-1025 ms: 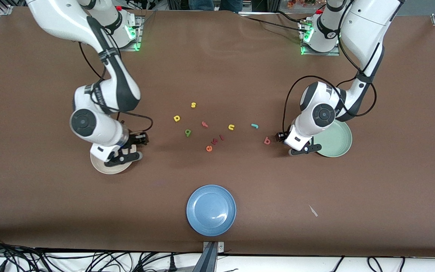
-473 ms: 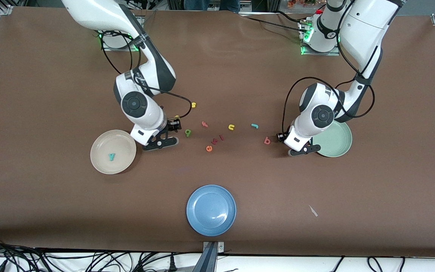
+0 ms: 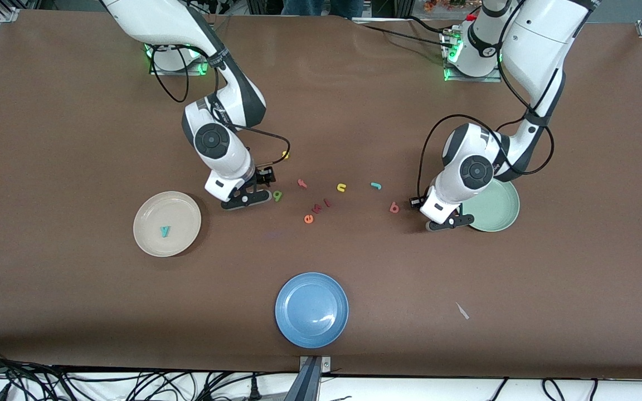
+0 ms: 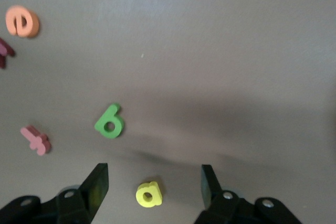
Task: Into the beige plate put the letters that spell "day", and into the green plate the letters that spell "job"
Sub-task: 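Lift the blue o with the left gripper while the right gripper reaches the a, then release the o on the green plate while the right gripper grasps the a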
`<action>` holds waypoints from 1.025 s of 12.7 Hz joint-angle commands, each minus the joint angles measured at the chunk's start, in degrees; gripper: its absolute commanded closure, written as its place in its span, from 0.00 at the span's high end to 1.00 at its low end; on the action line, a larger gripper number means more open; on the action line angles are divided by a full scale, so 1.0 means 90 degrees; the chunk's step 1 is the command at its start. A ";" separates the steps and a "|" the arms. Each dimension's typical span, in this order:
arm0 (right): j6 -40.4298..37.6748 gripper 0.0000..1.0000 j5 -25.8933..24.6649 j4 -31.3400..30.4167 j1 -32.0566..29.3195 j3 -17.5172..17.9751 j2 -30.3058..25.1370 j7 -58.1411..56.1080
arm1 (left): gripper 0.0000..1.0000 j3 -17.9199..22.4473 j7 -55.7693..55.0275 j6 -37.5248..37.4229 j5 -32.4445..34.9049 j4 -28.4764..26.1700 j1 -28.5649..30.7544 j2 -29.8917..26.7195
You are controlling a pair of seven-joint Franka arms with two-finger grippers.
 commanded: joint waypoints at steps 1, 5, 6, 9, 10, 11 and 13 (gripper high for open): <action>0.0672 0.80 -0.0029 -0.0778 0.0033 0.0102 -0.0318 0.0104 | 0.00 0.0043 0.0047 0.0025 0.0236 0.0101 -0.0014 0.0076; 0.1367 0.80 -0.0039 -0.1346 0.0102 0.0112 -0.0328 0.0017 | 0.00 0.0033 0.0397 -0.1559 0.0237 0.0869 0.0278 -0.0431; 0.1407 0.80 -0.0039 -0.1375 0.0150 0.0112 -0.0328 0.0026 | 0.00 0.0042 0.0718 -0.2428 0.0237 0.1298 0.0356 -0.0441; 0.1436 0.80 -0.0039 -0.1463 0.0267 0.0112 -0.0328 0.0046 | 0.04 0.0043 0.2084 -0.3637 0.0247 0.1567 0.0950 -0.0490; 0.1543 0.80 -0.0039 -0.1483 0.0287 0.0121 -0.0328 0.0046 | 0.04 0.0043 0.2427 -0.3647 0.0247 0.1518 0.1165 -0.0461; 0.1689 0.80 -0.0039 -0.1561 0.0307 0.0112 -0.0318 0.0036 | 0.04 0.0043 0.2653 -0.3609 0.0247 0.1411 0.1293 -0.0383; 0.1924 0.78 -0.0039 -0.1639 0.0307 0.0112 -0.0279 0.0026 | 0.12 0.0052 0.2772 -0.3589 0.0256 0.1332 0.1402 -0.0149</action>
